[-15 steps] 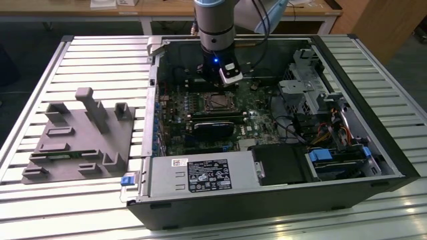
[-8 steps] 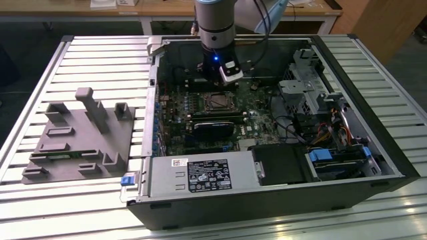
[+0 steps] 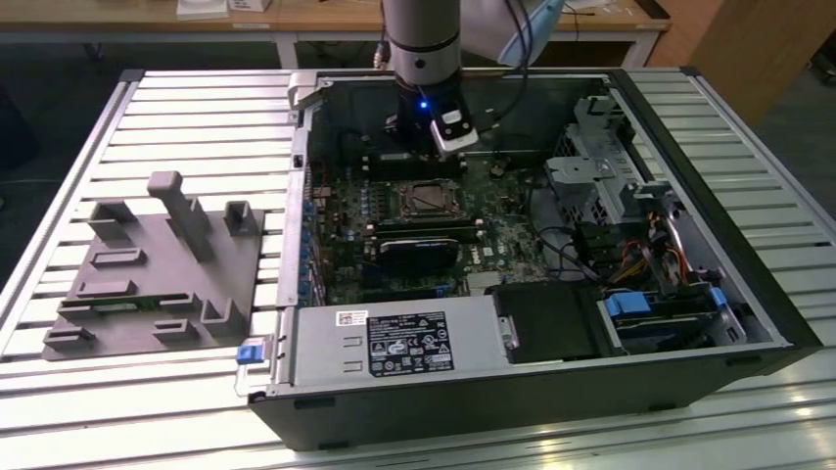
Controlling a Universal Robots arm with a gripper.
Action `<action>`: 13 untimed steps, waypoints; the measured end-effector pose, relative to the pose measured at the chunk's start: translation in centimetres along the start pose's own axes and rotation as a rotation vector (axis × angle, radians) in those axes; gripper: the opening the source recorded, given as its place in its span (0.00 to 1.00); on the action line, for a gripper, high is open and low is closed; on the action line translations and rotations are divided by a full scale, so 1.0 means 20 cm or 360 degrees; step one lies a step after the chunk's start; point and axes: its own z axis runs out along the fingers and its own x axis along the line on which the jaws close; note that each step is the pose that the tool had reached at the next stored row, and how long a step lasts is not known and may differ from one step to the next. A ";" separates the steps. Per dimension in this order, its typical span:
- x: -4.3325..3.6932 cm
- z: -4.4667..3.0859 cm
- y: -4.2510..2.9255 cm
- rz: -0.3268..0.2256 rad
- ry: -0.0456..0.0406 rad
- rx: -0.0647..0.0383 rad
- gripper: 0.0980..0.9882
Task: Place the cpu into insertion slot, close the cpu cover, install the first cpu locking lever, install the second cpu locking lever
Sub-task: 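Install the first cpu locking lever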
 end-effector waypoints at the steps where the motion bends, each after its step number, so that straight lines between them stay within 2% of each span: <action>1: -0.001 -0.005 0.001 0.0000 0.0000 0.0000 0.01; 4: -0.002 -0.021 0.003 0.0000 0.0000 0.0000 0.01; 11: -0.003 -0.023 0.003 0.0000 0.0000 0.0000 0.01; 13: -0.003 -0.023 0.003 -0.0001 -0.0001 0.0005 0.01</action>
